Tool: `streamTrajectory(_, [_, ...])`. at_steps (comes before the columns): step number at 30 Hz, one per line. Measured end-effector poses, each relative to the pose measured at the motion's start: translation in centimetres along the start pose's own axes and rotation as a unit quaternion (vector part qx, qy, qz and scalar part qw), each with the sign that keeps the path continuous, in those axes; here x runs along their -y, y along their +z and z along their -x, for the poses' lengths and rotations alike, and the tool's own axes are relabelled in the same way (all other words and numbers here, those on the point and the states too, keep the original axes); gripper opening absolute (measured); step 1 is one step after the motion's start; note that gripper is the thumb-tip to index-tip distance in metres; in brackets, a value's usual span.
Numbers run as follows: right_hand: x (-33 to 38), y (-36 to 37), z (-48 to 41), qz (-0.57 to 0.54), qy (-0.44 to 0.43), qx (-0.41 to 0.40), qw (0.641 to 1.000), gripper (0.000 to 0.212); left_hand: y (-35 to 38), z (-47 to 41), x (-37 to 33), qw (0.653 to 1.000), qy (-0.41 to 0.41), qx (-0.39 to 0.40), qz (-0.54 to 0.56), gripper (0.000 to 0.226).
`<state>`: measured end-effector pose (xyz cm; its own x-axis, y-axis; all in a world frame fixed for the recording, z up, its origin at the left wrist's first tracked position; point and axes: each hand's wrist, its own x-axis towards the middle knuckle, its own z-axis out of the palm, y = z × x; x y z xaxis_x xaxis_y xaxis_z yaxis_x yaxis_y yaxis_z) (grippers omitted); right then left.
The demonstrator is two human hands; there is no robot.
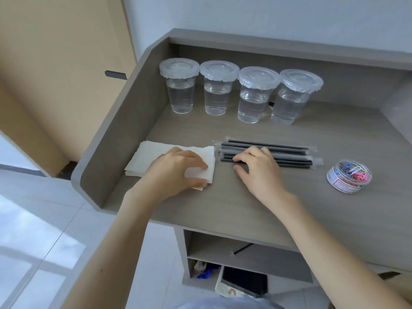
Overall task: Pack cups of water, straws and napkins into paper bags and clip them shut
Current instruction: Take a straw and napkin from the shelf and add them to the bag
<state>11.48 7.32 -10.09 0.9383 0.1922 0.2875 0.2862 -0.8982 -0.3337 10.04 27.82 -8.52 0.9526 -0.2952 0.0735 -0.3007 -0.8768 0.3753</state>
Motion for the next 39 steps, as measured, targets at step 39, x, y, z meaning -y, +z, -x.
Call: streamTrajectory(39, [-1.8,-9.1,13.9,-0.375,0.295,-0.102,0.873,0.015,2.9,3.9,-14.4,0.955,0.13,-0.093,0.249,0.015])
